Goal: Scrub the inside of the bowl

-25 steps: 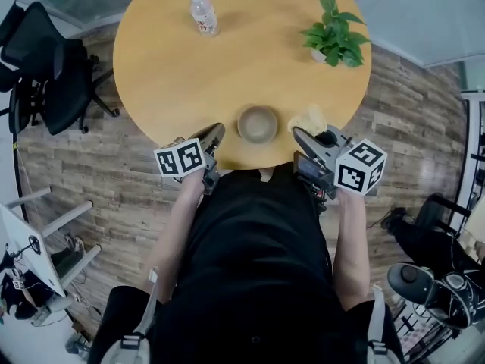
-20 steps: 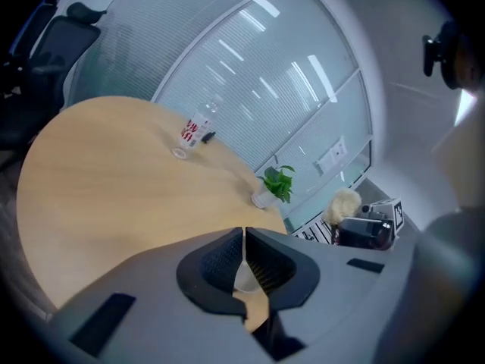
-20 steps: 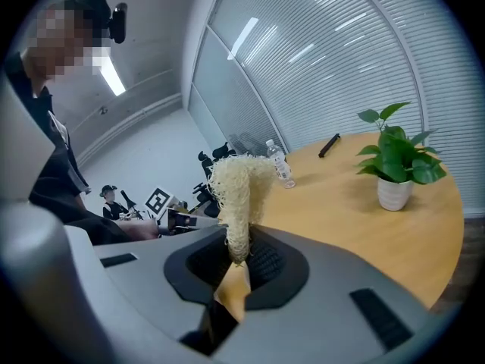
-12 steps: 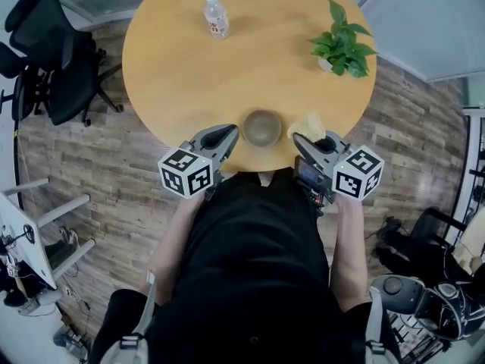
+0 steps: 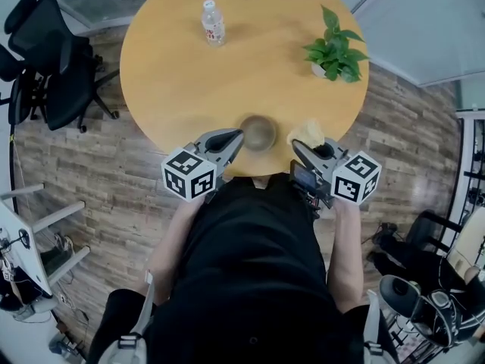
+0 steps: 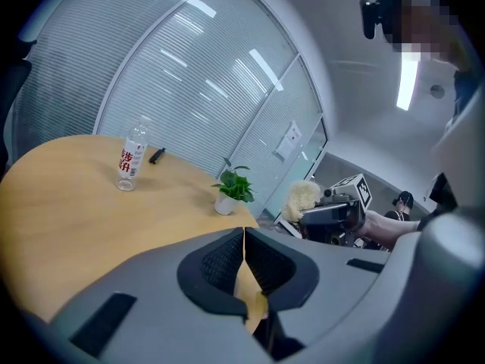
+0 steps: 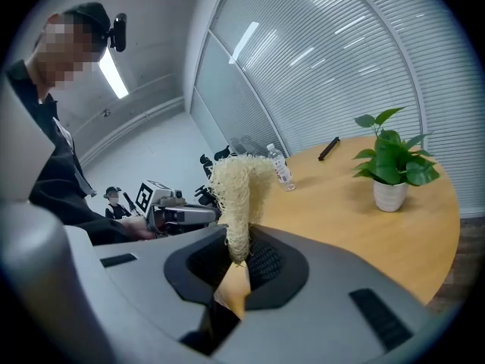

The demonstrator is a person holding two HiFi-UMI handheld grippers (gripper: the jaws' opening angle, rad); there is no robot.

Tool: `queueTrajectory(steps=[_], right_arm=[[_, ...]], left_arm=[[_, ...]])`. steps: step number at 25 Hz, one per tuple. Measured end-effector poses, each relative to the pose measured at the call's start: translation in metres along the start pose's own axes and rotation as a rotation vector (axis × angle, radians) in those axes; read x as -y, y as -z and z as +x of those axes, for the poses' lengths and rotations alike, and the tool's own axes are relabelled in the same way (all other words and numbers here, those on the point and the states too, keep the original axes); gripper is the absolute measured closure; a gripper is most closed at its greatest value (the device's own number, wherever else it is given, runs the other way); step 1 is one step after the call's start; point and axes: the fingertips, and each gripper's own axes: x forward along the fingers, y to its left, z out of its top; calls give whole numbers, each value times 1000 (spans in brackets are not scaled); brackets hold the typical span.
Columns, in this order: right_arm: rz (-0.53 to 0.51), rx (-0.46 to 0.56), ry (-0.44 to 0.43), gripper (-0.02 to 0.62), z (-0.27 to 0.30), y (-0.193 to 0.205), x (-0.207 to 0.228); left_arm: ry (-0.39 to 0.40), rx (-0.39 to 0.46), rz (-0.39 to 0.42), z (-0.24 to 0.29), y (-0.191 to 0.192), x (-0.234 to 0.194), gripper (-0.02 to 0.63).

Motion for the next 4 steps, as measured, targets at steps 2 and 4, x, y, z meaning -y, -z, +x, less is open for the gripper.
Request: queueTrajectory(steps=[2,4], right_arm=[[-4,-4,4,557,0,1,0],[-10,-9,5,557,0,2,-2]], left_arm=[[11,1,11,0,-2,3,586],[18,-2,24,0,-2,6,586]])
